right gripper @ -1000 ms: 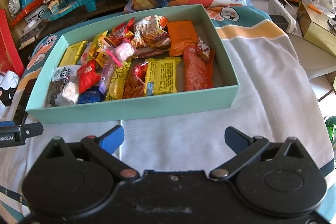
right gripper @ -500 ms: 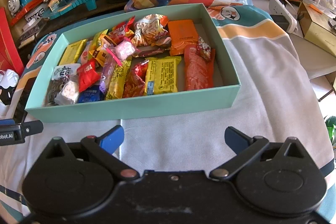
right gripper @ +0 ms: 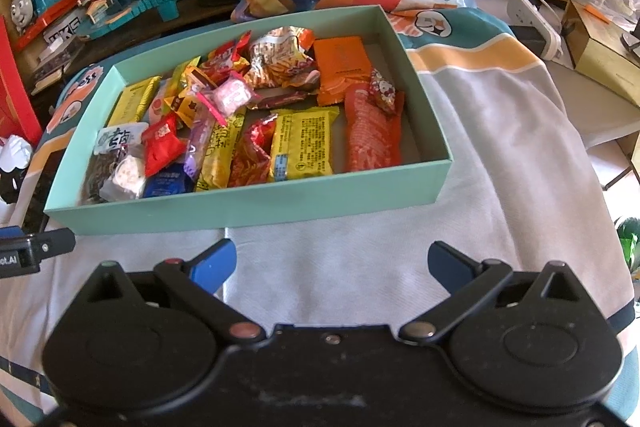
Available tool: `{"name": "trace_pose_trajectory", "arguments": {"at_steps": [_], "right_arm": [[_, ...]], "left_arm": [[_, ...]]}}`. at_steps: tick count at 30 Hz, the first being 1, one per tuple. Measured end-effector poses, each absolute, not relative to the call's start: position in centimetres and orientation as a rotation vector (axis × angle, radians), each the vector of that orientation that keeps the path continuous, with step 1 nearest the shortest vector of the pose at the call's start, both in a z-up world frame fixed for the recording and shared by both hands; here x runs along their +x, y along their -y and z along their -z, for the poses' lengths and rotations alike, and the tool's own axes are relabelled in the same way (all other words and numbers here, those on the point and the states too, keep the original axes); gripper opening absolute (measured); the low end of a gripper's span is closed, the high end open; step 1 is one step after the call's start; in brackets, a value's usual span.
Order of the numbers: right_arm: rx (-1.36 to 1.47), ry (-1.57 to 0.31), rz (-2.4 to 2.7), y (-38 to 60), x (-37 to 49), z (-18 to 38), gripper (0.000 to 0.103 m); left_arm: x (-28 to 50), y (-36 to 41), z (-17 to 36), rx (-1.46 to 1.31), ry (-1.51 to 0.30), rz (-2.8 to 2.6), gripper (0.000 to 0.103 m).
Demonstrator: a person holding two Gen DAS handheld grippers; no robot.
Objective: Organize snacks
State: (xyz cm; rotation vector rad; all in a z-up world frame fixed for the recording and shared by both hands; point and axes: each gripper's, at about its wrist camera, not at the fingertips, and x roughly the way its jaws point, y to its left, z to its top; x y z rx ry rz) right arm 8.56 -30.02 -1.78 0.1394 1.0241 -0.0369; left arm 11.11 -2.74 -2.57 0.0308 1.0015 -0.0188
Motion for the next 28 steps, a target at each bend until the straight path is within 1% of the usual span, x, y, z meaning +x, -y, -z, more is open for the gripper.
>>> {"name": "trace_pose_trajectory", "arguments": {"at_steps": [13,28], "right_arm": [[0.138,-1.031,0.054,30.0,8.4,1.7,0.103],[0.103,-1.011,0.050,29.4,8.0,0.3,0.103]], "left_arm": [[10.3,3.0,2.6,0.013,-0.990,0.088,0.103],[9.7,2.6,1.5,0.011,-0.979,0.091,0.103]]}}
